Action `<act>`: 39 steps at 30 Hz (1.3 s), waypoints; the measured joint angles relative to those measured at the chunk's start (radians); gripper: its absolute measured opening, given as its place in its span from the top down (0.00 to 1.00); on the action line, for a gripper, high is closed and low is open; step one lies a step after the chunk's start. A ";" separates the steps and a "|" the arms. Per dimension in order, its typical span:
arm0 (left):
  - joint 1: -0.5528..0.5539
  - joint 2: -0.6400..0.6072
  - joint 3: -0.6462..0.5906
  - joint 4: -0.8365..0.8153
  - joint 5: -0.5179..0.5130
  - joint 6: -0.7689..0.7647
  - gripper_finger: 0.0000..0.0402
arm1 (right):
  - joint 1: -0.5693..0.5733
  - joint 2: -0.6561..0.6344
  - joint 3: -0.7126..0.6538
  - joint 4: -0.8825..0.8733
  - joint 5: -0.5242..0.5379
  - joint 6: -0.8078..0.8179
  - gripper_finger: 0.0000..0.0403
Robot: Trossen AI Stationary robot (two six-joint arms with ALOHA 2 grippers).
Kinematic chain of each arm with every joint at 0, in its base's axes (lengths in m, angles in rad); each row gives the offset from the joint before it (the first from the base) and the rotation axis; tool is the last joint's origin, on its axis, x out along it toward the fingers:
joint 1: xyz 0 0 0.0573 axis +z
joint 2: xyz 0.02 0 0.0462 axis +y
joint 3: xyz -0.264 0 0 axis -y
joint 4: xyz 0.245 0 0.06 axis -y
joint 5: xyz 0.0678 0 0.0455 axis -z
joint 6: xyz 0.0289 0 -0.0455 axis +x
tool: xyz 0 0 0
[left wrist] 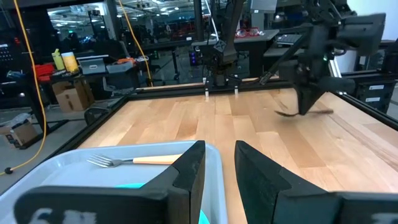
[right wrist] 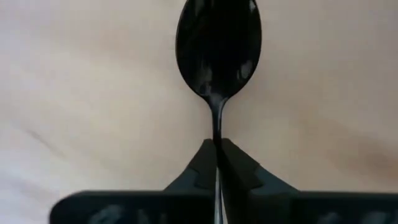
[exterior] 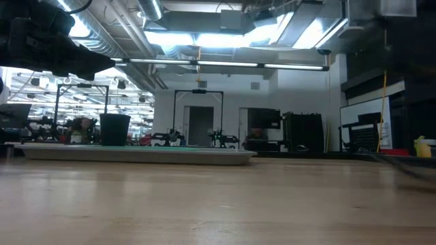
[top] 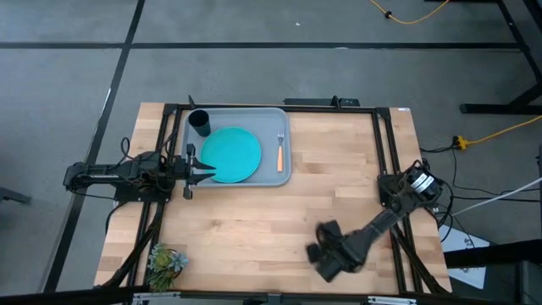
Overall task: Pick and place plate/cup/fork/spoon on tray
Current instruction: Put the black spoon on the serving tray left beside the yellow fork
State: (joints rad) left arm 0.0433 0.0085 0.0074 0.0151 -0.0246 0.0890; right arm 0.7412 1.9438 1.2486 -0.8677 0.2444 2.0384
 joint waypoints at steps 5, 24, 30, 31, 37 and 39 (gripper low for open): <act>0.000 0.000 0.000 0.000 0.000 0.000 0.80 | -0.084 -0.002 0.088 -0.048 0.302 -0.041 0.99; 0.000 0.000 0.000 0.000 0.000 0.000 0.80 | -0.871 -0.005 0.125 0.464 0.027 -0.786 0.99; 0.000 0.000 0.000 0.000 0.000 0.000 0.80 | -1.006 -0.005 0.126 0.505 -0.075 -0.788 0.99; 0.000 0.000 0.000 0.000 0.000 0.000 0.80 | -1.013 -0.005 0.126 0.503 -0.095 -0.789 0.99; 0.000 0.000 0.000 0.000 0.000 0.000 0.80 | -1.016 0.018 0.143 0.519 -0.112 -0.791 0.99; 0.000 0.000 0.000 0.000 0.000 0.000 0.80 | -1.012 0.058 0.198 0.521 -0.129 -0.830 0.98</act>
State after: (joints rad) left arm 0.0435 0.0082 0.0074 0.0151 -0.0246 0.0891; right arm -0.2705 2.0020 1.4467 -0.3471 0.1157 1.2082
